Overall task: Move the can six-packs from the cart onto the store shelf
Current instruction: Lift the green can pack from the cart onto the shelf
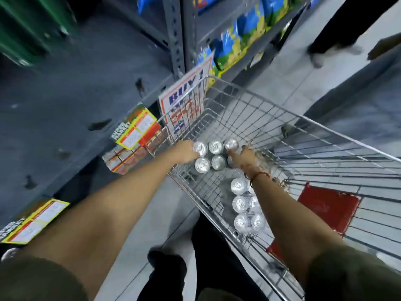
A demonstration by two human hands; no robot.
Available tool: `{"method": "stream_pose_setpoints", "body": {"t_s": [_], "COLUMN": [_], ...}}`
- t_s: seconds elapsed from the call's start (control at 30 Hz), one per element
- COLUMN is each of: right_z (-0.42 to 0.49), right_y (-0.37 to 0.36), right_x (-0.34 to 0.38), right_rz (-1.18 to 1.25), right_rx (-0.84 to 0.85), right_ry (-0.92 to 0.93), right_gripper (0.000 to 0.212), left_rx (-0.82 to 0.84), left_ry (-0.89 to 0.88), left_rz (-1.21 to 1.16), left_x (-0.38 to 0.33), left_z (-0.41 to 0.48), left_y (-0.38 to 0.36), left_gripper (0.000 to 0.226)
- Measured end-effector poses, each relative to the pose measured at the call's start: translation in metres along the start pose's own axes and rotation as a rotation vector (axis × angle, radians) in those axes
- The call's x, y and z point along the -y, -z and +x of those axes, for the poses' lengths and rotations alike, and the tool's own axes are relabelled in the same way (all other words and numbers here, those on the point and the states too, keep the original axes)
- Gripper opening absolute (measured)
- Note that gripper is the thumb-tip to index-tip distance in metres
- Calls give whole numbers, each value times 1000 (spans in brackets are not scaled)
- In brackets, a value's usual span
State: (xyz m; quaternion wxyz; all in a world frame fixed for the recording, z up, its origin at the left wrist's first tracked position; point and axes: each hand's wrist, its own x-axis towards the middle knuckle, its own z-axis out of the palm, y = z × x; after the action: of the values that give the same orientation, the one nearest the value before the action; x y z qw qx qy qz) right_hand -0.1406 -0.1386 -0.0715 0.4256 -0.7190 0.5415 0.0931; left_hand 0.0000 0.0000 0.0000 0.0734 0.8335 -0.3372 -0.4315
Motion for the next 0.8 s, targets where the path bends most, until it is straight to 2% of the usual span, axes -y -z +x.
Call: {"method": "stream_pose_setpoints", "body": {"t_s": [0.1, 0.2, 0.27, 0.37, 0.53, 0.63, 0.73, 0.8], "right_z": [12, 20, 26, 31, 29, 25, 13, 3], "right_y": [-8, -11, -12, -12, -7, 3, 16, 25], "right_x": [-8, -10, -13, -20, -25, -17, -7, -3], "right_rz": [101, 150, 193, 290, 397, 405, 428, 470], "right_rx": [35, 47, 48, 55, 86, 79, 52, 34], "right_ry": [-80, -114, -124, -138, -218, -197, -167, -142], "right_gripper": [71, 62, 63, 55, 37, 23, 19, 23], "left_rx": [32, 111, 183, 161, 180, 145, 149, 149], "left_ry": [180, 375, 445, 511, 527, 548, 511, 467], "left_rz": [-37, -255, -420, -534, -749, -815, -946, -993], "left_x": [-10, -12, -12, -8, 2, 2, -8, -12], "left_z": [20, 36, 45, 55, 53, 48, 39, 28], "left_y": [-11, -28, -40, -52, -49, -47, -41, -34], "left_gripper": [43, 57, 69, 83, 56, 52, 36, 45]}}
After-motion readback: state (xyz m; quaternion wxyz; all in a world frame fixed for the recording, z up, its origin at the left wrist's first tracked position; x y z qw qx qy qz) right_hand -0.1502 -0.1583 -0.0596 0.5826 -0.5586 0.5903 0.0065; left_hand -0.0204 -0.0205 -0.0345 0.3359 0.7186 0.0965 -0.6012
